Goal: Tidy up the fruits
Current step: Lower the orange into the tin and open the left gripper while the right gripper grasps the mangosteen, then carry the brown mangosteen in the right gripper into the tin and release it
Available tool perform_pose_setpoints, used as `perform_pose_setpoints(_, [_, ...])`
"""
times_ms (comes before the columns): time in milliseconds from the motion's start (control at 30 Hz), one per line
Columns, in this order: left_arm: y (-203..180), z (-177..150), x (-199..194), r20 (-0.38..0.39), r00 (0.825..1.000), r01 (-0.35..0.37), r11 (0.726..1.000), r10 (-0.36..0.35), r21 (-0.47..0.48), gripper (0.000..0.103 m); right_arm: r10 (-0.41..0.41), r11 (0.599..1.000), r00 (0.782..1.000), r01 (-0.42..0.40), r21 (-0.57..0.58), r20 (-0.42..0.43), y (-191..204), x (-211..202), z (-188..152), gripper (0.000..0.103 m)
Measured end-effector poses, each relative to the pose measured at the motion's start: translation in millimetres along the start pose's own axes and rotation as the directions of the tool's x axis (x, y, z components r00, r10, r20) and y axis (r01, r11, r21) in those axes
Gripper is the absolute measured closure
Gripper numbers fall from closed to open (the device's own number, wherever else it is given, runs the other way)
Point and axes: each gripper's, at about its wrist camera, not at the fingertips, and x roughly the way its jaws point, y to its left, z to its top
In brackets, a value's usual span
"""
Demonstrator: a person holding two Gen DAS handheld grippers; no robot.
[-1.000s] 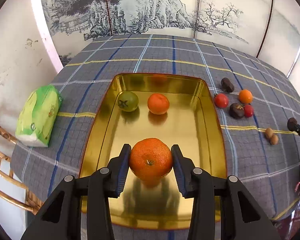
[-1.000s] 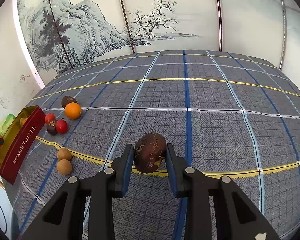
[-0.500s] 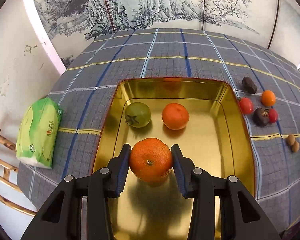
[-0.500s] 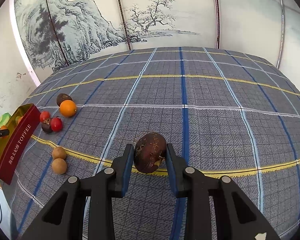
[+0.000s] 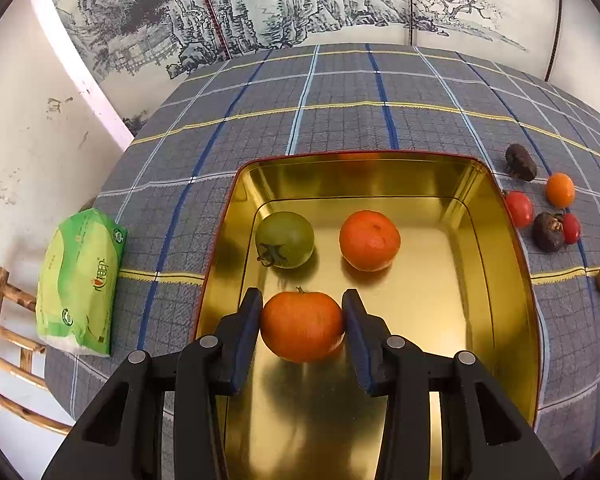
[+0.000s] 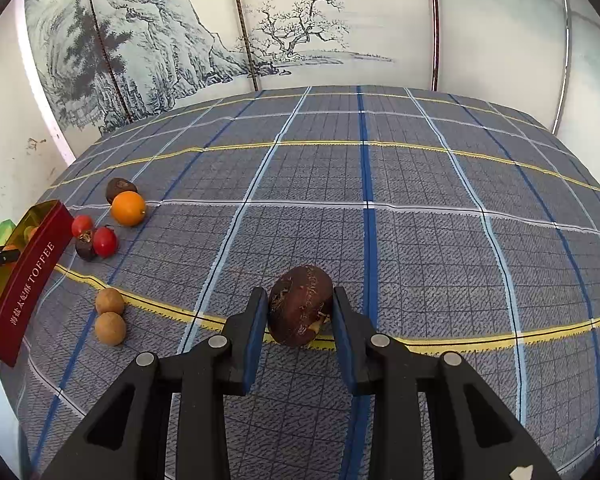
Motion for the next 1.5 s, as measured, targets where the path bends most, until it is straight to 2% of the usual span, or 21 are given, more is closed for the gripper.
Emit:
perform_pose_setpoints(400, [1,10,-2,0.042,0.998,-0.039,0.998,0.037,0.043,0.061,-0.02,1.0,1.0,0.02,-0.018,-0.002,3,1,0,0.074])
perform_pose_setpoints(867, [3,3,-11,0.082,0.994,-0.071,0.997,0.067,0.04,0.059,-0.025,0.999,1.0,0.025,-0.022,-0.002,5,1,0,0.074])
perform_pose_setpoints(1133, [4,-13,-32,0.118,0.992,-0.048,0.999,0.048,-0.001,0.059,-0.029,0.999,1.0,0.029,-0.022,0.001,6,1,0,0.074])
perform_pose_setpoints(1333, [5,-26,-56,0.179,0.983,-0.029,0.999,0.036,-0.041,0.059,-0.022,1.0,1.0,0.022,-0.011,0.014,3,-2,-3,0.074])
perform_pose_setpoints(1500, [8,-36,-68,0.221,0.975,0.025,0.995,-0.003,-0.094,0.057,-0.014,1.0,1.0,0.014,-0.01,0.013,3,-8,-8,0.074])
